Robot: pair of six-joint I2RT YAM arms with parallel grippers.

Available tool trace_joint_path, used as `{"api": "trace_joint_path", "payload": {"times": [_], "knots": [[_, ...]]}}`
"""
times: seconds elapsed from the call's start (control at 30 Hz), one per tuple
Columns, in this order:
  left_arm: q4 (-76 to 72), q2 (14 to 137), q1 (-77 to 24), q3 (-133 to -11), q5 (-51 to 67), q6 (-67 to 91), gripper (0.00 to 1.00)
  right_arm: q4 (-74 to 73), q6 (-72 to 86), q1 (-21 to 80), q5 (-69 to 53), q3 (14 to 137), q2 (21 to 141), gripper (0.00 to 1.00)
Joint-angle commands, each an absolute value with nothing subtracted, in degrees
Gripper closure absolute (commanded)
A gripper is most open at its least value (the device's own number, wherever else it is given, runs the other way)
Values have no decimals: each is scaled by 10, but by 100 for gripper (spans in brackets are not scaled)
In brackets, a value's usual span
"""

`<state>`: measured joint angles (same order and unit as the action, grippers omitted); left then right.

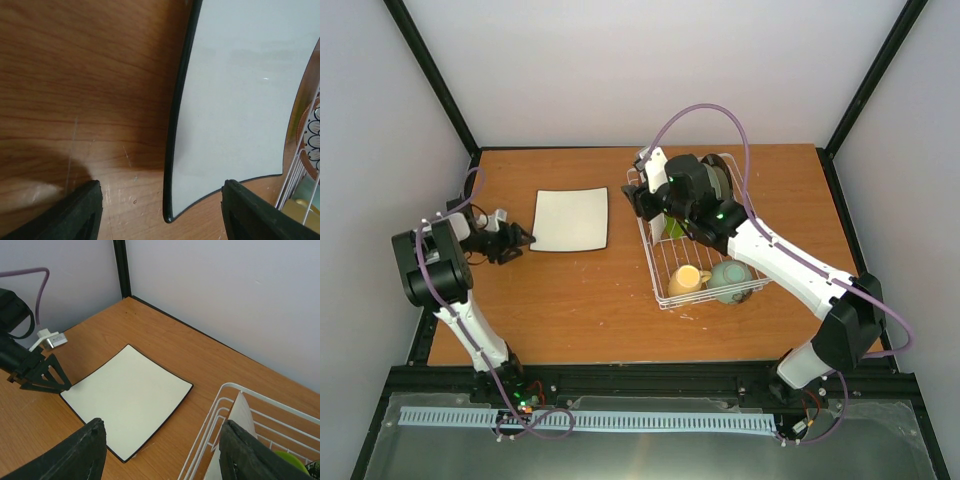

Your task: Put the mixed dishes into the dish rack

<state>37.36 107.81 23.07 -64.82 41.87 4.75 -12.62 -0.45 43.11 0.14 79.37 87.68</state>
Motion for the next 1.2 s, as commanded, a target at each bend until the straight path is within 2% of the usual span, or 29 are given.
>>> {"api": "trace_joint_path", "payload": {"times": [0.0,0.2,0.4,0.6,0.7,0.73,1.17], "knots": [[375,1104,224,-657,450,32,34,-111,-10,431,10,792,858,39],[355,1130,213,-662,488,36,37,-112,-10,431,11,791,858,39],[340,1167,198,-668,516,38,49,-113,-11,431,15,791,860,39],[321,1198,189,-666,540,40,73,-115,-11,431,16,792,861,39],[314,1208,187,-664,548,39,95,-116,-11,431,16,791,864,39],[310,1208,187,-662,551,38,99,-117,-11,431,17,791,865,39],[261,1083,188,-664,602,55,99,-120,-11,431,12,788,867,39]]}}
